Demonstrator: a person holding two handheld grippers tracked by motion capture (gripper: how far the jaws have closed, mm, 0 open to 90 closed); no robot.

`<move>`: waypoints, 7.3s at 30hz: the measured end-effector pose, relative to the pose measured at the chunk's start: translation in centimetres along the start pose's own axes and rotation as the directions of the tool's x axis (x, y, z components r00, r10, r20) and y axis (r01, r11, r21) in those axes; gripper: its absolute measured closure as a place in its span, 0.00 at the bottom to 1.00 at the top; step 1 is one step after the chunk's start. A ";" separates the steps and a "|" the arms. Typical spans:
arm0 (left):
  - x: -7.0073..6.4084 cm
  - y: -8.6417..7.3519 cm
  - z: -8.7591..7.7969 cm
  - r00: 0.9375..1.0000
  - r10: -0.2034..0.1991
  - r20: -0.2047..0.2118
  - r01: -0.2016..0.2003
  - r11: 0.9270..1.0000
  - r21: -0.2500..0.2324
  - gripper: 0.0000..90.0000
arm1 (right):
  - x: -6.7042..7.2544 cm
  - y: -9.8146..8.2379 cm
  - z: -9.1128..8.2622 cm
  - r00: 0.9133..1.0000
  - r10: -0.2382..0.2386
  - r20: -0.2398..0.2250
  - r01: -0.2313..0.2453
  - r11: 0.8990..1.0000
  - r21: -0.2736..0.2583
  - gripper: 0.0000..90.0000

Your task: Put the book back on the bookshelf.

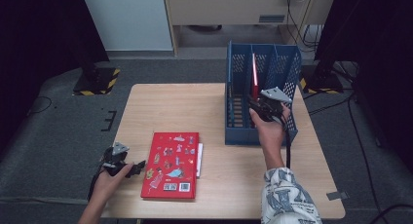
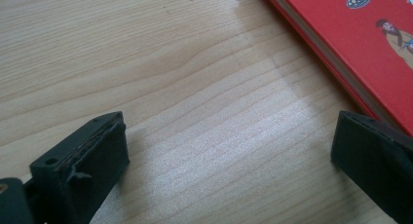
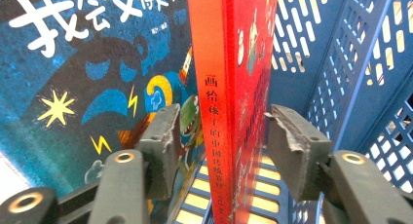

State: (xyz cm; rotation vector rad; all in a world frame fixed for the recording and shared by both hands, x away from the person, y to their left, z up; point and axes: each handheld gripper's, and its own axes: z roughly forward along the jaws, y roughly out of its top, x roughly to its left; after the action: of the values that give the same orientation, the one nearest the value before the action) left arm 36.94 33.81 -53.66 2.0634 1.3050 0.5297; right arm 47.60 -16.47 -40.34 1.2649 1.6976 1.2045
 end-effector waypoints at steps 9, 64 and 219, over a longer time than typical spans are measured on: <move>-0.1 0.0 0.0 1.000 -0.001 0.000 0.001 1.000 0.003 0.00 | 0.2 -0.2 -0.3 0.999 0.006 -0.037 -0.006 1.000 0.011 0.39; -2.7 1.1 -1.9 0.986 0.030 0.163 -0.016 0.996 -0.084 0.12 | 12.2 -11.6 -6.5 0.894 -0.014 -0.448 0.109 0.976 0.186 0.15; -3.7 2.6 0.7 0.908 0.106 0.406 -0.066 0.992 -0.111 0.13 | 18.5 -13.2 -1.1 0.762 -0.080 -0.642 0.341 0.893 0.294 0.08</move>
State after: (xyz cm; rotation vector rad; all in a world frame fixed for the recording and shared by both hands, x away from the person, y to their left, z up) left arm 37.51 29.48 -52.42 2.0201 0.9253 0.1708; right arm 37.11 -0.31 -52.37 0.8793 2.6078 1.2494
